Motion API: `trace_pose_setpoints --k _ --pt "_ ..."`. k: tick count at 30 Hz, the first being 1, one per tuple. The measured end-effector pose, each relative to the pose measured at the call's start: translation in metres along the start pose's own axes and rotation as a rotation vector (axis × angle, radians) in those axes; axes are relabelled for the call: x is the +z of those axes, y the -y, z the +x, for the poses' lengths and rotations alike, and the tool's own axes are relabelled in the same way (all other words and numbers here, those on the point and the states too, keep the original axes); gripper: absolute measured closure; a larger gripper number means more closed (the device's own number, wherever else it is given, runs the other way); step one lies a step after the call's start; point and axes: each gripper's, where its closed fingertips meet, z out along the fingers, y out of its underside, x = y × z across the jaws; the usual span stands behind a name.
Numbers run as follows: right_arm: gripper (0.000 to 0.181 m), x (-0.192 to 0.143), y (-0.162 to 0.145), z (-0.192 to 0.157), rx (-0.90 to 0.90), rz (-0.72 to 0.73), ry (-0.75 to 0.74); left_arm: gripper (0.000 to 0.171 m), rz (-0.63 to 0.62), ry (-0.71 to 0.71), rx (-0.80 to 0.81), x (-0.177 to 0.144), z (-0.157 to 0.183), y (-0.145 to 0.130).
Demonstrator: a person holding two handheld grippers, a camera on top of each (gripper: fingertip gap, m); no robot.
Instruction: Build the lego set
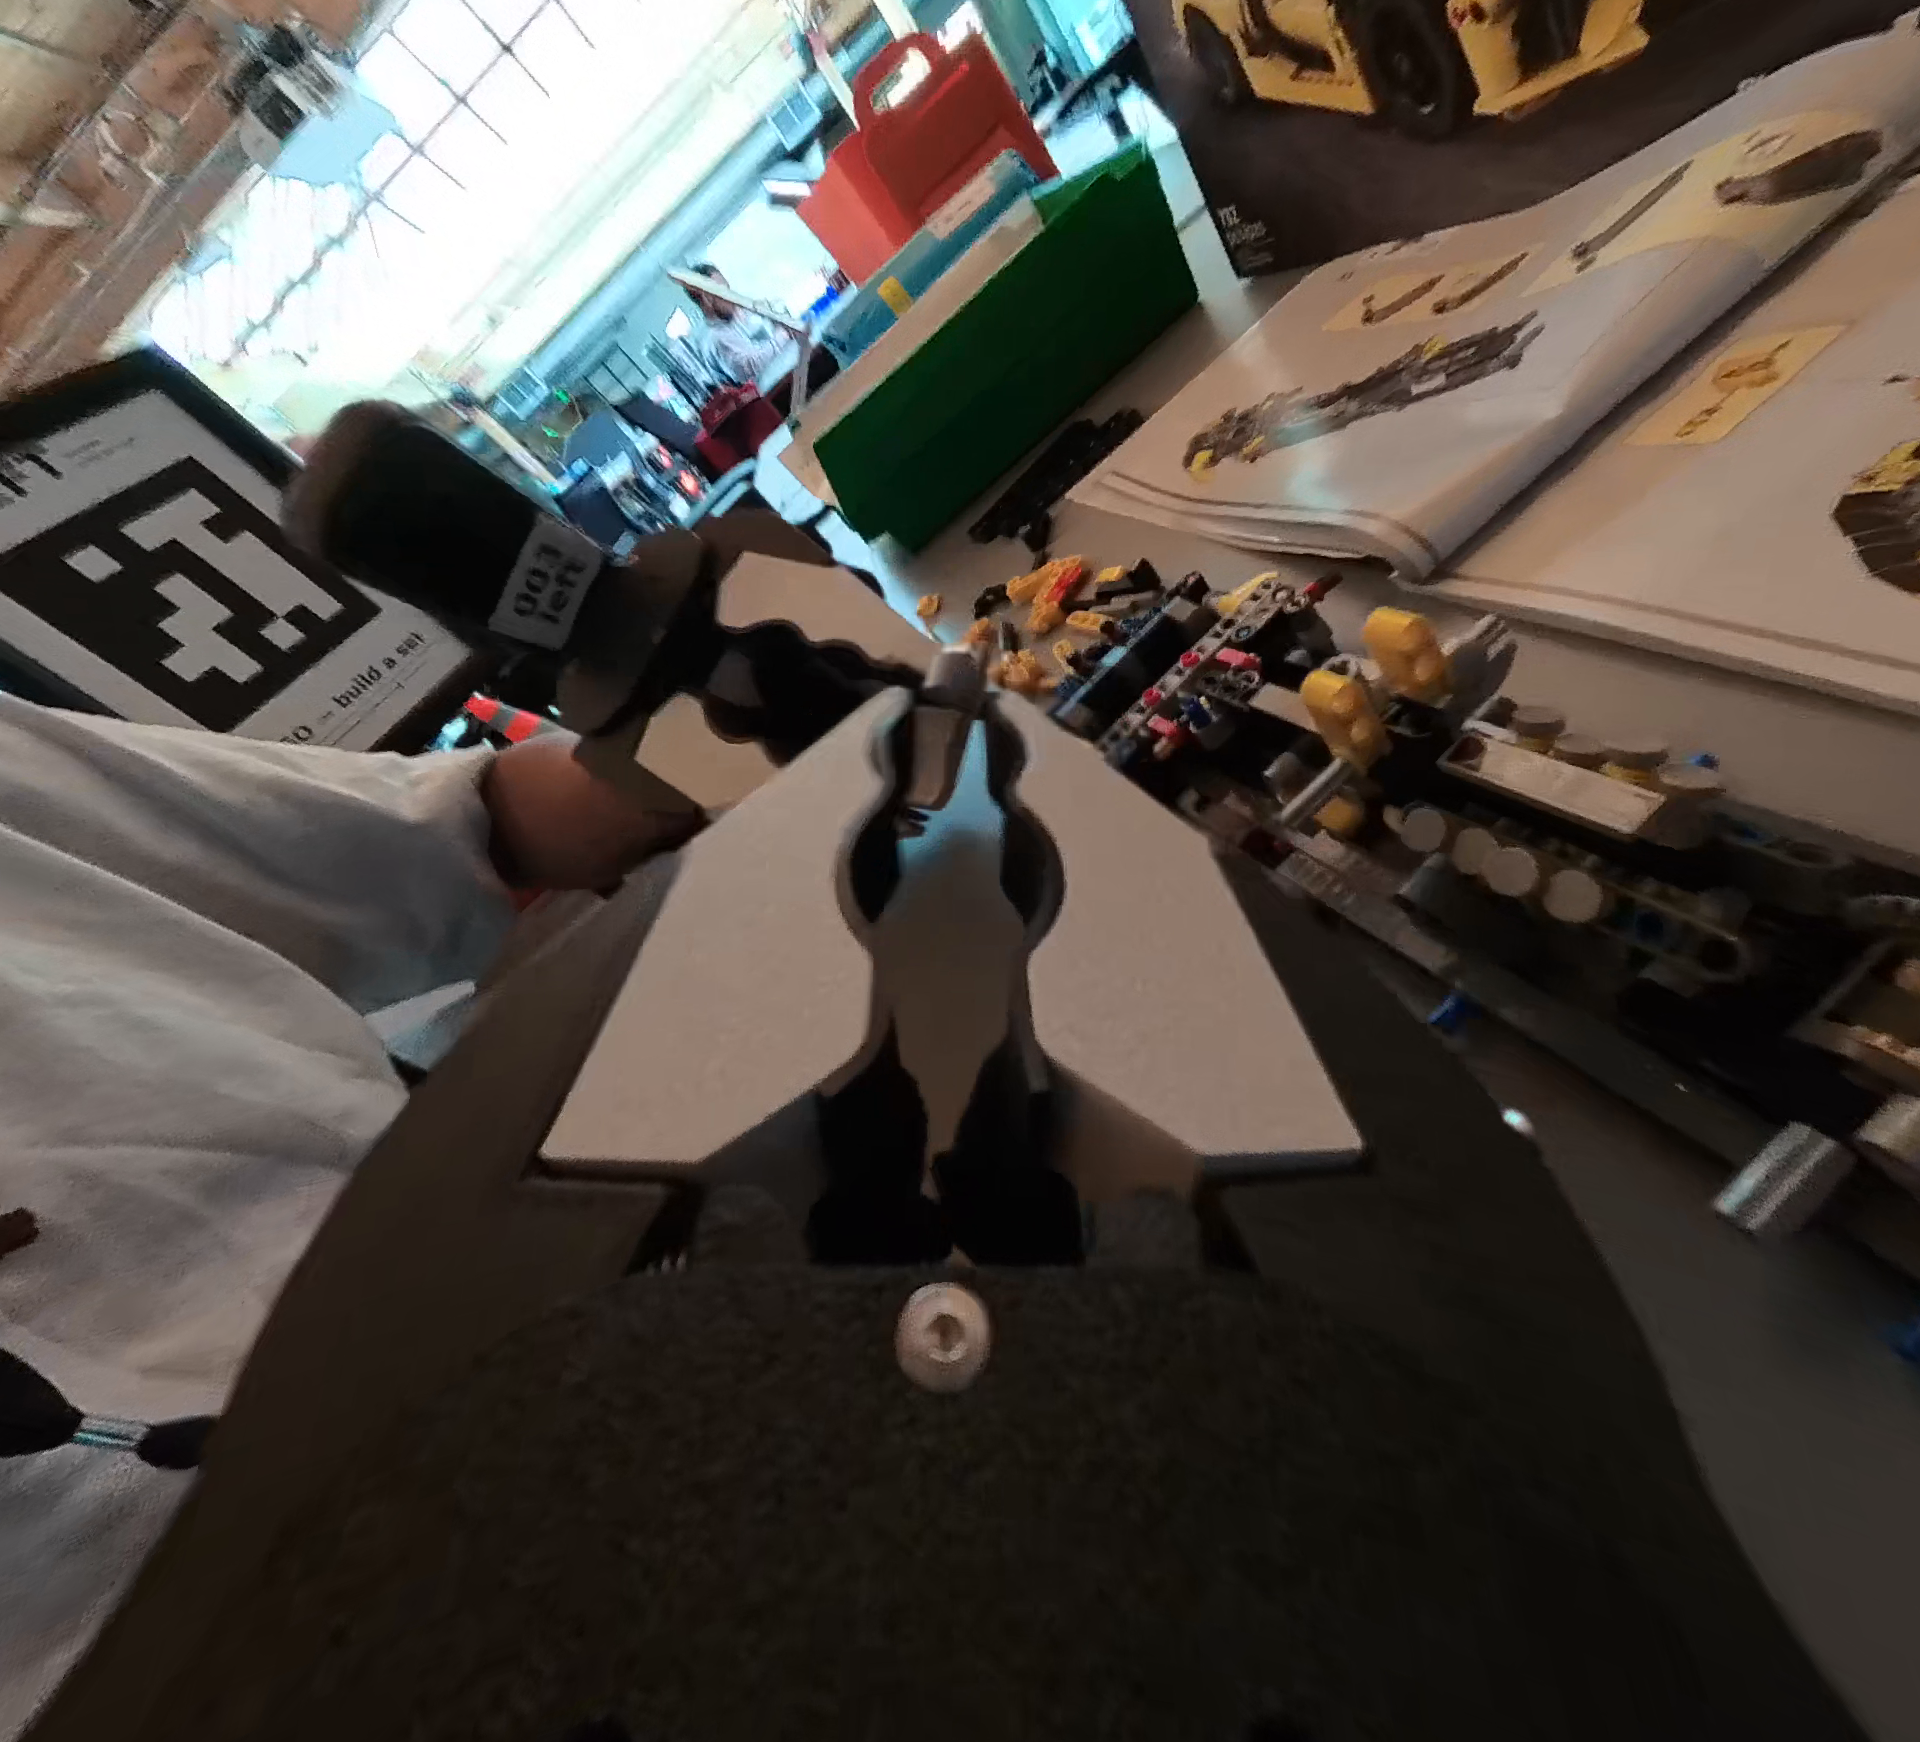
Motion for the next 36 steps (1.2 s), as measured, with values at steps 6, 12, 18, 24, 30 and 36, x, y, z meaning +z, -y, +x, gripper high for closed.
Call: trace_pose_setpoints --k 6,12,18,24,30,36 --pt "0.177 0.000 -0.022 0.006 0.094 -0.138 0.008 0.150 -0.033 -0.046 0.159 -0.007 0.016 -0.009" --pt "0.177 0.002 -0.055 -0.007 0.137 -0.322 0.098 0.158 0.016 -0.199 0.295 -0.021 0.045 -0.012" --pt "0.177 0.005 -0.057 -0.022 0.171 -0.332 0.189 0.167 0.078 -0.307 0.268 -0.027 0.062 -0.005" --pt "0.178 0.005 -0.047 -0.037 0.214 -0.285 0.290 0.168 0.181 -0.328 0.187 -0.033 0.061 0.016" --pt "0.178 0.004 -0.039 -0.042 0.265 -0.237 0.336 0.163 0.232 -0.340 0.107 -0.034 0.058 0.028" --pt "0.178 0.004 -0.033 -0.048 0.318 -0.204 0.390 0.159 0.283 -0.377 0.067 -0.035 0.063 0.037"
